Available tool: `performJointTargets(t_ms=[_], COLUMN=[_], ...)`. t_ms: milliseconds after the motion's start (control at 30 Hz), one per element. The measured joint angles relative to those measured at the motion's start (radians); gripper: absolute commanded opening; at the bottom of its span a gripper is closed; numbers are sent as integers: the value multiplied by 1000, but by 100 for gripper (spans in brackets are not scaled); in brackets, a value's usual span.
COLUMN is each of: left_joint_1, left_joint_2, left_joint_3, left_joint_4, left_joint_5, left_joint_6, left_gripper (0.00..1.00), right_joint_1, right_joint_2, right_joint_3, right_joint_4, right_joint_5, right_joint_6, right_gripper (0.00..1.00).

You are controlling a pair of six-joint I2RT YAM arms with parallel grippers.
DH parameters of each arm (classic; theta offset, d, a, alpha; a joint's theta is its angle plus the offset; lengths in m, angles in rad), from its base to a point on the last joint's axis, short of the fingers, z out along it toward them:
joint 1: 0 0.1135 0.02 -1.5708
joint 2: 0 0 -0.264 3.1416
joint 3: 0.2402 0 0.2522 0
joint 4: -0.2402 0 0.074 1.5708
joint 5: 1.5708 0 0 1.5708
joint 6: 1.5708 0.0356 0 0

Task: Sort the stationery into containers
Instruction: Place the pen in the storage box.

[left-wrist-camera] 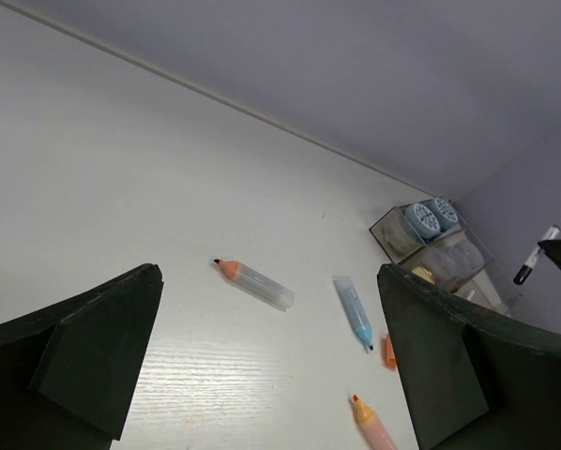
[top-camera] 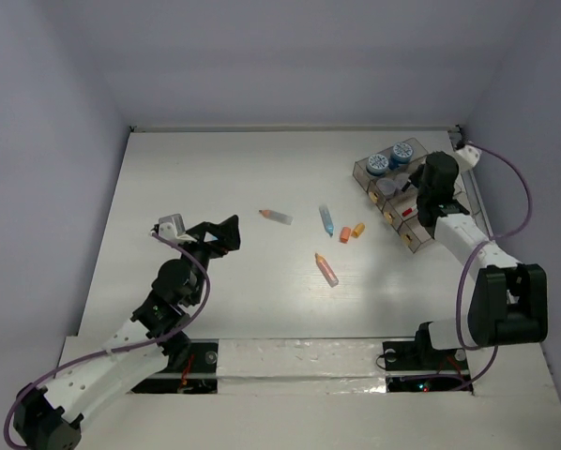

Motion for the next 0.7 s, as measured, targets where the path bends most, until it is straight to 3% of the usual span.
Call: performJointTargets(t_ms=[167, 500, 633, 700], left_joint_1=[0, 0, 0, 0], left_joint_2=[18, 32, 33, 36], left_joint_3=[0, 0, 0, 0], left_joint_4=[0, 0, 0, 0], left_joint_5=[10, 16, 16, 16], left_joint_6=[2, 3, 6, 9], left_gripper=[99, 99, 99, 99], right_joint_1=[-108, -190, -197, -200], right_joint_2=[0, 43, 90, 109], right_joint_3=[-93, -96, -95, -95], right_joint_4=[-12, -8, -10, -13], right_joint_5=[16, -21, -34, -41], right_joint_6=[108, 203, 217, 225], right_gripper=[0, 0, 6, 14])
